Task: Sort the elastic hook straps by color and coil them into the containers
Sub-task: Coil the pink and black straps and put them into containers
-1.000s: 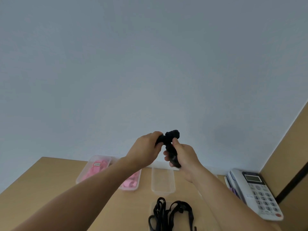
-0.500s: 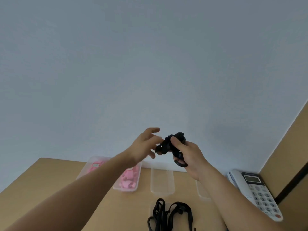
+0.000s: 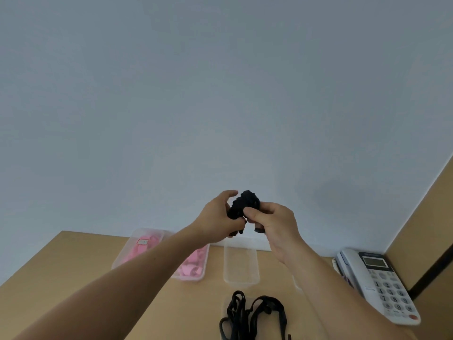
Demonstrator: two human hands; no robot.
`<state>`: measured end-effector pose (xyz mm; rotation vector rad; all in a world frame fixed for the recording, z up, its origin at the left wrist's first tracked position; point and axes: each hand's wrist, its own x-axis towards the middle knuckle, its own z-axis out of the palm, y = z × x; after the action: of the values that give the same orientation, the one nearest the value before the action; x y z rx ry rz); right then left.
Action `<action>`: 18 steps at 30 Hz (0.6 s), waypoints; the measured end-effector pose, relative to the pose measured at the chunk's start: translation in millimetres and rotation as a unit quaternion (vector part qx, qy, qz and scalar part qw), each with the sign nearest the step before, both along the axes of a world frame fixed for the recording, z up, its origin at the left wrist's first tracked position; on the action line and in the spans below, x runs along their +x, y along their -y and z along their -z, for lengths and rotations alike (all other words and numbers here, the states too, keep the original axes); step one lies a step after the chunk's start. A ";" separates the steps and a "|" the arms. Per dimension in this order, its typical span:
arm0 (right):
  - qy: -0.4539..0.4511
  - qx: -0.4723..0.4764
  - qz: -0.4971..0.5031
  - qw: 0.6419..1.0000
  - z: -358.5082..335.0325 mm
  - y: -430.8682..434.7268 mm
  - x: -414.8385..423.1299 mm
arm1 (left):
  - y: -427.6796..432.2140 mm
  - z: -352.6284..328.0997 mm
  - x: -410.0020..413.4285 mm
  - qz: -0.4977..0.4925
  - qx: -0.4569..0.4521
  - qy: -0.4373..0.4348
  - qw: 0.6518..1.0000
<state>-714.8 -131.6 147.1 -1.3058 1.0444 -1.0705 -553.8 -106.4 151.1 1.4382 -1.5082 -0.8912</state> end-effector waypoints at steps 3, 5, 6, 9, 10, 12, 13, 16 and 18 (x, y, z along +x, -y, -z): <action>0.012 -0.025 0.009 1.000 -1.2 -0.8 4.0 | -1.4 -3.4 -1.0 0.040 0.018 -0.058 0.997; 0.057 -0.005 -0.009 0.998 -3.3 -2.0 3.2 | -0.5 -4.6 1.3 0.040 0.028 -0.062 0.997; 0.099 0.020 -0.020 0.995 -4.8 -2.1 2.4 | -0.3 -4.1 2.9 0.038 0.032 -0.069 0.996; 0.152 0.059 -0.041 0.986 -7.7 1.7 -3.5 | -0.9 -2.8 8.0 0.041 0.035 -0.122 0.991; 0.128 0.059 -0.045 0.989 -8.1 3.2 -6.4 | -1.0 -2.5 8.7 0.042 0.032 -0.137 0.989; 0.098 0.073 -0.057 0.991 -9.6 6.4 -11.3 | -0.4 -1.6 8.7 0.048 0.024 -0.153 0.987; 0.104 0.096 -0.065 0.988 -9.6 8.2 -12.7 | -0.1 -1.6 8.2 0.052 0.020 -0.156 0.986; 0.154 0.165 -0.091 0.970 -13.2 8.8 -13.8 | 1.9 -3.8 8.9 0.052 0.015 -0.146 0.988; 0.133 0.169 -0.115 0.970 -14.8 10.2 -15.3 | 1.8 -3.2 11.0 0.061 0.023 -0.146 0.987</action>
<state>-730.1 -141.8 161.9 -0.9510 0.8081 -0.8218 -542.8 -108.2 154.3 1.1965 -1.3708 -1.1640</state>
